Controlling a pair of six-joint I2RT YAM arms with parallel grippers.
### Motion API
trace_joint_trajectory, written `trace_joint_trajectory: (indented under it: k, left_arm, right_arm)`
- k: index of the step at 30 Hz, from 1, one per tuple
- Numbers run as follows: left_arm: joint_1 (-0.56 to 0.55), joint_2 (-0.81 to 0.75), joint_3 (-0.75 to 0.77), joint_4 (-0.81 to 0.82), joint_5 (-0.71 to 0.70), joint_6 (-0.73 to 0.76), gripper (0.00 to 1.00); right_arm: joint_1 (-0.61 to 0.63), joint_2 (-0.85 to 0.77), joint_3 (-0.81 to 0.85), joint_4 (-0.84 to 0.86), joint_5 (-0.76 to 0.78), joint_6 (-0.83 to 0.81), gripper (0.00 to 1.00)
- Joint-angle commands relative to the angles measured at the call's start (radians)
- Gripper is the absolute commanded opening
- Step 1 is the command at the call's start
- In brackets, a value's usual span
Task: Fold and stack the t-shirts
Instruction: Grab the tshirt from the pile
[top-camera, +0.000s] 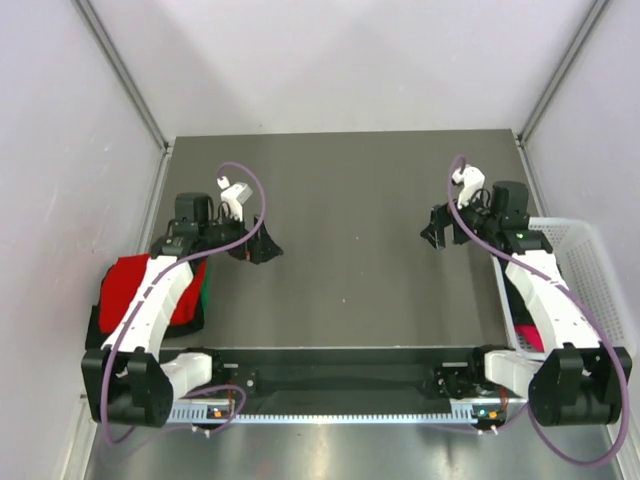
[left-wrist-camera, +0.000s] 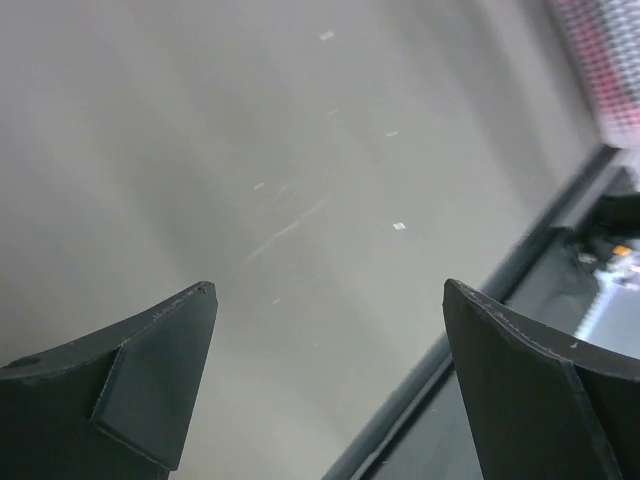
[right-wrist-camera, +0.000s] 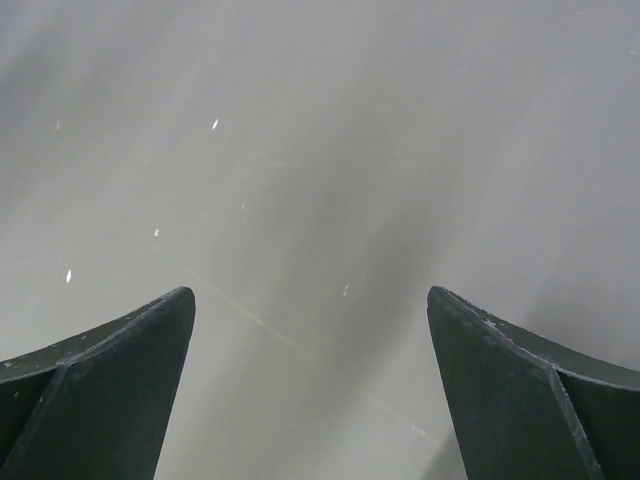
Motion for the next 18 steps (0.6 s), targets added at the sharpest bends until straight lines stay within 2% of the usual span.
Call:
trace_joint_trajectory:
  k: [1,3,5,6,9,11,12,14,15,16,18]
  left_arm:
    - [0.008,0.032,0.088,-0.031,0.146,0.012,0.99]
    - [0.009,0.063,0.091,-0.024,0.192,-0.054,0.99]
    - [0.012,0.081,0.093,-0.031,0.26,-0.05,0.99]
    - [0.012,0.089,0.096,-0.036,0.258,-0.041,0.99]
    - [0.011,0.109,0.14,-0.113,0.18,-0.001,0.99]
    - [0.011,0.133,0.198,-0.213,0.173,0.114,0.99]
    - [0.011,0.159,0.215,-0.24,0.171,0.137,0.99]
    - [0.0,0.182,0.249,-0.268,0.115,0.165,0.99]
    - [-0.01,0.202,0.263,-0.277,-0.047,0.164,0.99]
    - [-0.026,0.216,0.283,-0.295,-0.147,0.2,0.98]
    - [-0.058,0.268,0.338,-0.34,-0.284,0.228,0.97]
  right_arm:
    - [-0.064,0.02,0.052,0.068,0.011,0.082,1.0]
    - [-0.137,0.129,0.143,-0.039,-0.116,0.054,1.0]
    - [-0.211,0.247,0.239,-0.126,-0.181,0.057,1.0]
    - [-0.302,0.28,0.268,-0.151,-0.248,0.059,1.0]
    - [-0.423,0.358,0.377,-0.272,-0.278,0.033,1.0]
    - [-0.483,0.344,0.417,-0.373,-0.217,-0.06,1.0]
    - [-0.486,0.325,0.414,-0.386,-0.078,-0.088,1.0]
    - [-0.489,0.231,0.355,-0.369,0.05,-0.15,1.0]
    - [-0.489,0.199,0.326,-0.354,0.16,-0.168,1.0]
    - [-0.489,0.167,0.297,-0.34,0.205,-0.2,1.0]
    - [-0.489,0.108,0.224,-0.323,0.285,-0.234,1.0]
